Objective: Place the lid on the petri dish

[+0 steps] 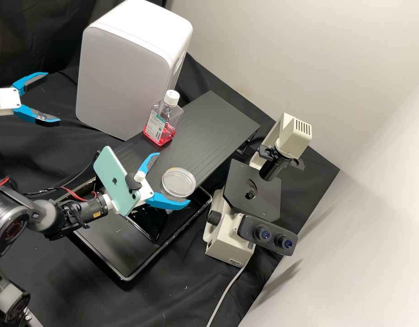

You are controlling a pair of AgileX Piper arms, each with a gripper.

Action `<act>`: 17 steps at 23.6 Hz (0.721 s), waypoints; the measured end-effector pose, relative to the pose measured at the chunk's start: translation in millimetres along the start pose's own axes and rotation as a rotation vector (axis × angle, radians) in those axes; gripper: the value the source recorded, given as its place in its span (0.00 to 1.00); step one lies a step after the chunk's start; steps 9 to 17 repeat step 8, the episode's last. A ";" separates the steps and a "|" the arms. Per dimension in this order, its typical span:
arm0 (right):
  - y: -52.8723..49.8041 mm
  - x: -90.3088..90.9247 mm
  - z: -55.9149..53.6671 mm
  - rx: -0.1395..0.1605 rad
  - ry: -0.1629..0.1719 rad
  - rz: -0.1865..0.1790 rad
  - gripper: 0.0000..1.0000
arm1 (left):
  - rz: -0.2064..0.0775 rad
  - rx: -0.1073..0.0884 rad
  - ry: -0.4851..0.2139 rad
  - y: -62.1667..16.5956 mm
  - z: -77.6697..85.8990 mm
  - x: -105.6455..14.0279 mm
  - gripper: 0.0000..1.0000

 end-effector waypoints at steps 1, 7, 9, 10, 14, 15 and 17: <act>0.4 -0.9 -0.6 0.001 0.003 0.000 1.00 | 0.009 0.000 -0.001 1.9 0.2 -0.6 1.00; 0.9 -5.1 -4.9 0.004 0.026 -0.004 1.00 | 0.015 0.000 -0.001 3.3 0.3 -1.0 1.00; 0.6 -6.0 -4.5 0.003 0.027 -0.004 1.00 | 0.015 0.000 -0.001 3.3 0.3 -1.0 1.00; 0.6 -6.0 -4.5 0.003 0.027 -0.004 1.00 | 0.015 0.000 -0.001 3.3 0.3 -1.0 1.00; 0.6 -6.0 -4.5 0.003 0.027 -0.004 1.00 | 0.015 0.000 -0.001 3.3 0.3 -1.0 1.00; 0.6 -6.0 -4.5 0.003 0.027 -0.004 1.00 | 0.015 0.000 -0.001 3.3 0.3 -1.0 1.00; 0.6 -6.0 -4.5 0.003 0.027 -0.004 1.00 | 0.015 0.000 -0.001 3.3 0.3 -1.0 1.00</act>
